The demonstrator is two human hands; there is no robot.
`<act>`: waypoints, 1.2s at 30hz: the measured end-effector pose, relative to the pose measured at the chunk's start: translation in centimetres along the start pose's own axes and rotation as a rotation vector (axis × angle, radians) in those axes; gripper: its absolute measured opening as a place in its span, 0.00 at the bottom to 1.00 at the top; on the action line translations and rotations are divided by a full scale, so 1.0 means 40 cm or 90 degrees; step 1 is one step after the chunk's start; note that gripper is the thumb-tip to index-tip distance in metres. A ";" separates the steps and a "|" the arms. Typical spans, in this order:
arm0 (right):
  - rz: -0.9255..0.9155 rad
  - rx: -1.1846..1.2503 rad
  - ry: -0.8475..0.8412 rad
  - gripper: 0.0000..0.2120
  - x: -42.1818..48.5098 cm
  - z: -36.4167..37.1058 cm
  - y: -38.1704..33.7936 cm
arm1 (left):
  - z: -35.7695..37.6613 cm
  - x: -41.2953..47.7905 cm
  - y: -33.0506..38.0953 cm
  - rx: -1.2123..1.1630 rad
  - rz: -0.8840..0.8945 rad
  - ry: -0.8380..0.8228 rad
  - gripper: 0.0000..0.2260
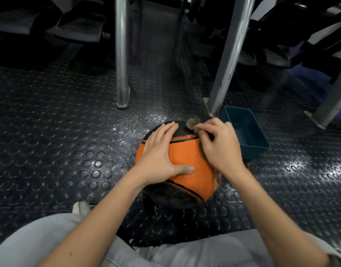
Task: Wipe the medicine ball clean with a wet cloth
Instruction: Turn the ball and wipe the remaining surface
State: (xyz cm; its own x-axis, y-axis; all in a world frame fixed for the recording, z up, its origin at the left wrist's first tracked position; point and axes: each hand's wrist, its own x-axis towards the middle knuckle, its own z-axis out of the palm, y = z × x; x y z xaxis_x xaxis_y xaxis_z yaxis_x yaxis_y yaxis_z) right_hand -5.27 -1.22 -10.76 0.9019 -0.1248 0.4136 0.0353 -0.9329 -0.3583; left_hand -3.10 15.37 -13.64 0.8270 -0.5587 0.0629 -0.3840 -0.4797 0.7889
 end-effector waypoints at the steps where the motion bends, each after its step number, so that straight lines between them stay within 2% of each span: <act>1: -0.046 -0.009 0.024 0.11 -0.031 -0.002 -0.024 | 0.002 0.001 -0.005 0.001 0.002 0.006 0.50; 4: -0.204 -0.006 0.033 0.12 -0.105 -0.001 -0.065 | 0.000 -0.004 -0.015 -0.008 0.009 0.021 0.52; 6: -0.224 -0.013 0.033 0.12 -0.085 -0.005 -0.038 | -0.004 -0.005 -0.017 -0.015 0.007 0.014 0.52; 8: -0.118 -0.001 0.036 0.11 -0.041 0.006 0.011 | -0.010 -0.003 -0.012 -0.022 -0.003 0.007 0.49; 11: 0.139 0.145 0.009 0.10 0.019 0.025 0.085 | -0.016 0.004 -0.015 -0.046 -0.030 0.017 0.50; 13: 0.189 0.161 0.035 0.09 0.006 0.031 0.074 | -0.021 0.008 -0.025 -0.053 -0.045 0.023 0.52; 15: 0.092 0.081 0.073 0.10 -0.033 0.031 0.017 | -0.031 0.008 -0.041 -0.063 -0.057 0.034 0.54; 18: -0.152 0.012 0.090 0.12 -0.087 0.033 -0.058 | -0.048 0.008 -0.063 -0.094 -0.066 0.046 0.54; 20: -0.194 0.009 0.088 0.13 -0.073 0.038 -0.041 | -0.056 0.009 -0.074 -0.118 -0.074 0.028 0.54; 23: -0.014 0.064 0.063 0.11 -0.031 0.040 0.023 | -0.064 0.015 -0.075 -0.146 -0.086 0.011 0.58; 25: 0.120 0.159 0.046 0.10 -0.007 0.041 0.059 | -0.065 0.023 -0.073 -0.149 -0.090 0.023 0.58; 28: 0.202 0.184 0.015 0.11 0.041 0.045 0.053 | -0.055 0.025 -0.065 -0.123 -0.087 0.054 0.54; 31: 0.144 0.062 -0.009 0.12 0.094 0.052 0.005 | -0.044 0.022 -0.055 -0.096 -0.096 0.081 0.54; 36: -0.058 -0.035 -0.036 0.13 0.086 0.052 -0.070 | -0.046 0.024 -0.063 -0.117 -0.140 0.118 0.52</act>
State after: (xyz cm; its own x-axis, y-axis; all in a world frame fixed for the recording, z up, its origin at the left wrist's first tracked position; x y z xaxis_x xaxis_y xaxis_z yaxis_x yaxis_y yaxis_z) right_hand -1.36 1.66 -10.08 0.9188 -0.0206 0.3942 0.0961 -0.9569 -0.2741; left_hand -0.58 17.27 -14.46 0.9489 -0.3146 -0.0235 -0.1224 -0.4358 0.8917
